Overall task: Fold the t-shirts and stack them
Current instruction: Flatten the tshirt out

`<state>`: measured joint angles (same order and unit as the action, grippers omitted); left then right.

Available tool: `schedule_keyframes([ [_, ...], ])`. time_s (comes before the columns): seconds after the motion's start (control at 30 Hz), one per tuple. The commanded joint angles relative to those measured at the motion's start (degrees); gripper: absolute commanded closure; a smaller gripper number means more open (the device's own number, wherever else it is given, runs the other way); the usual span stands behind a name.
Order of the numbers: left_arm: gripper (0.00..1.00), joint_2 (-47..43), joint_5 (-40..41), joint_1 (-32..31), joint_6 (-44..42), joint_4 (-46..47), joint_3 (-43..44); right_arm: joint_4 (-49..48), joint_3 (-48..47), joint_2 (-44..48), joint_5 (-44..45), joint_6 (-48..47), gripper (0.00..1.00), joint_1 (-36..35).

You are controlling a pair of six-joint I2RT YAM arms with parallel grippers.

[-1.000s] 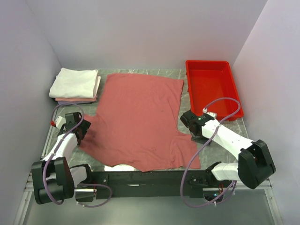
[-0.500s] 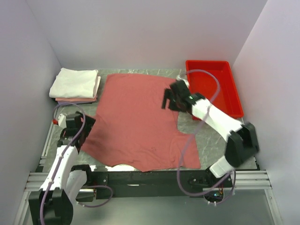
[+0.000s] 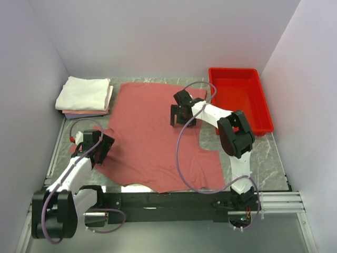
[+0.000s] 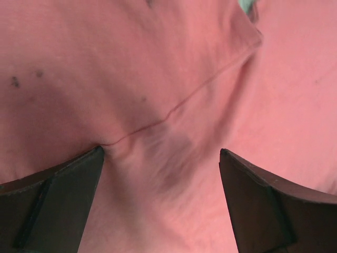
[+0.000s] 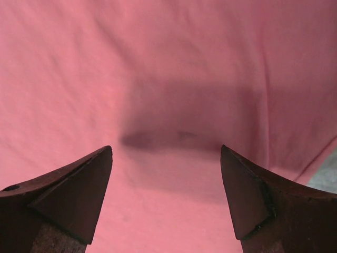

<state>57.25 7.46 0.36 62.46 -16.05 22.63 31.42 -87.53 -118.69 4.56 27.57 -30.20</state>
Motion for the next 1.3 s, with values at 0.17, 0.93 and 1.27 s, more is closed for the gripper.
schedule_keyframes([
  [0.17, 0.01, 13.7, 9.5, -0.1, -0.8, -2.1, 7.1, -5.7, 21.2, 10.8, -7.3, 1.5, 0.11, -1.4],
  [0.93, 0.01, 42.8, 9.7, -18.5, -3.7, -1.7, 35.3, -1.5, 19.4, 28.6, -11.0, 2.7, 0.11, -15.9],
  [1.27, 0.01, 63.4, 12.4, -21.9, -9.8, -8.6, 61.3, -1.3, 14.7, 21.0, -5.8, 0.8, 0.11, 0.9],
])
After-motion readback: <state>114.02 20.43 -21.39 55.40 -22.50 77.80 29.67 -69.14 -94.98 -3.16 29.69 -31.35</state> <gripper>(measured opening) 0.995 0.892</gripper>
